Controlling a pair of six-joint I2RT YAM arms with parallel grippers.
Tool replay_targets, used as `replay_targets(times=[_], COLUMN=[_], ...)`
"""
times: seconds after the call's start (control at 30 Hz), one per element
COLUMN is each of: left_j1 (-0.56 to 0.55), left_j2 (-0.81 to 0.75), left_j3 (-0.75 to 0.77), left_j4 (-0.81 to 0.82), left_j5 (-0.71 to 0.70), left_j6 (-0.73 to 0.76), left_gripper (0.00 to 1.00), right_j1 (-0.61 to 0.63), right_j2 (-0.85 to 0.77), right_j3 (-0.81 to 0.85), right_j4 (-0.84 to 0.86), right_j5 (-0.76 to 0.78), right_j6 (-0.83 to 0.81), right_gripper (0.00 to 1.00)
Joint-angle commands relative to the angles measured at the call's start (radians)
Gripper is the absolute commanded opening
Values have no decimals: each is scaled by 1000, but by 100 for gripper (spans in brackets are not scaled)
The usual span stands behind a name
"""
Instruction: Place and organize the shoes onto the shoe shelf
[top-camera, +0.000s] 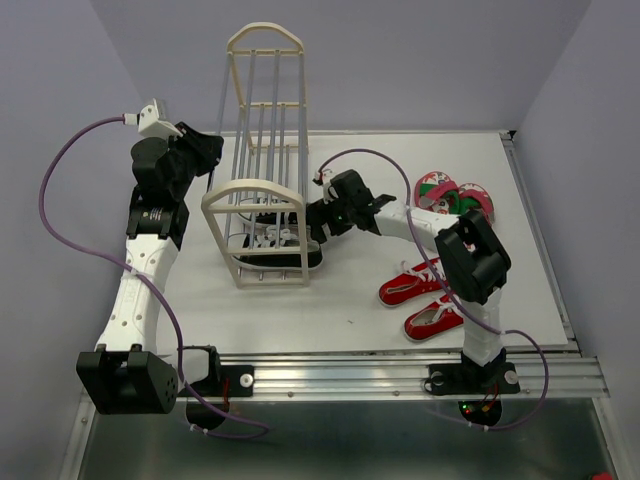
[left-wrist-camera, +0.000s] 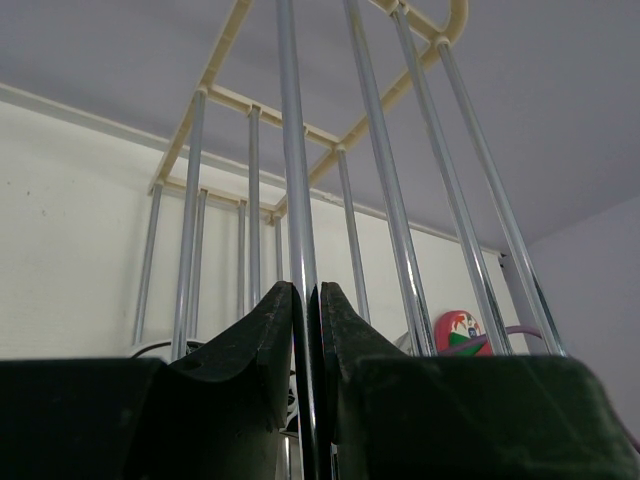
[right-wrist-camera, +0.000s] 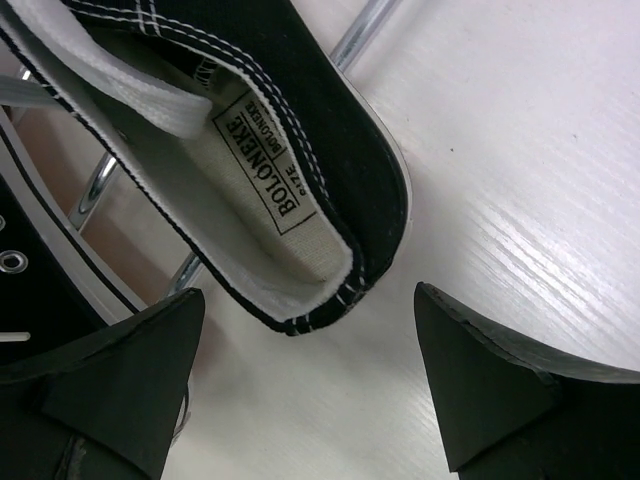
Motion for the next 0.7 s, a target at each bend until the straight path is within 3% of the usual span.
replay_targets(times=[0.0, 0.23, 0.67], left_j1=[-16, -16, -16], left_j2=[42, 44, 47], left_j3=[-33, -30, -33], left_j4=[-55, -52, -49], left_j5=[38, 38, 47], left_j6=[71, 69, 66], left_gripper=[15, 15, 15], right_j1=[8, 38, 67], right_j2=[-38, -21, 2], right_j3=[17, 49, 100], right_j4=[73, 74, 74], right_j5=[-38, -117, -122], right_j6=[-53, -66, -66], right_gripper=[91, 88, 86])
